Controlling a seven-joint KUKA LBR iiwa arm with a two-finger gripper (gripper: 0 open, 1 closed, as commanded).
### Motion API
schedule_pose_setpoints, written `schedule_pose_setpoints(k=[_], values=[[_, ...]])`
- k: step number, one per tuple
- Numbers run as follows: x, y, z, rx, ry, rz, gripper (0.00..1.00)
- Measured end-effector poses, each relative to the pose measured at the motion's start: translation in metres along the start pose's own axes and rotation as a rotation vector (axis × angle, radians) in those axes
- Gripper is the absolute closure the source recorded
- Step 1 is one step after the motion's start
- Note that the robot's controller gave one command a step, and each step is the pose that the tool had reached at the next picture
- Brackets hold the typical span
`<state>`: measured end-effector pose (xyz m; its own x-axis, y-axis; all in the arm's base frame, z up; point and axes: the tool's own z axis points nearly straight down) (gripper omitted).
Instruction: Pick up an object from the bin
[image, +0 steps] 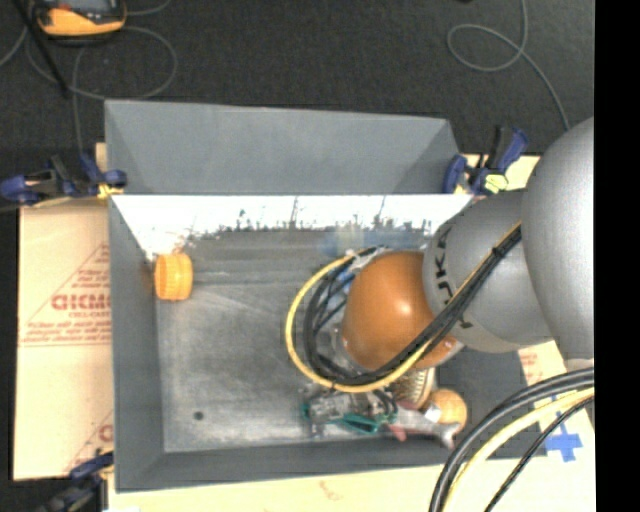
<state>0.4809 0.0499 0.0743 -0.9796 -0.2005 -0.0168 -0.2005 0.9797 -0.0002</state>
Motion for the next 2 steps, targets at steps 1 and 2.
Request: schedule_pose_setpoints(k=[1,2], values=[[0.0,0.0,0.0,0.0,0.0,0.001,1.0],[-0.032,-0.03,-0.181,0.001,0.008,-0.116,1.0]])
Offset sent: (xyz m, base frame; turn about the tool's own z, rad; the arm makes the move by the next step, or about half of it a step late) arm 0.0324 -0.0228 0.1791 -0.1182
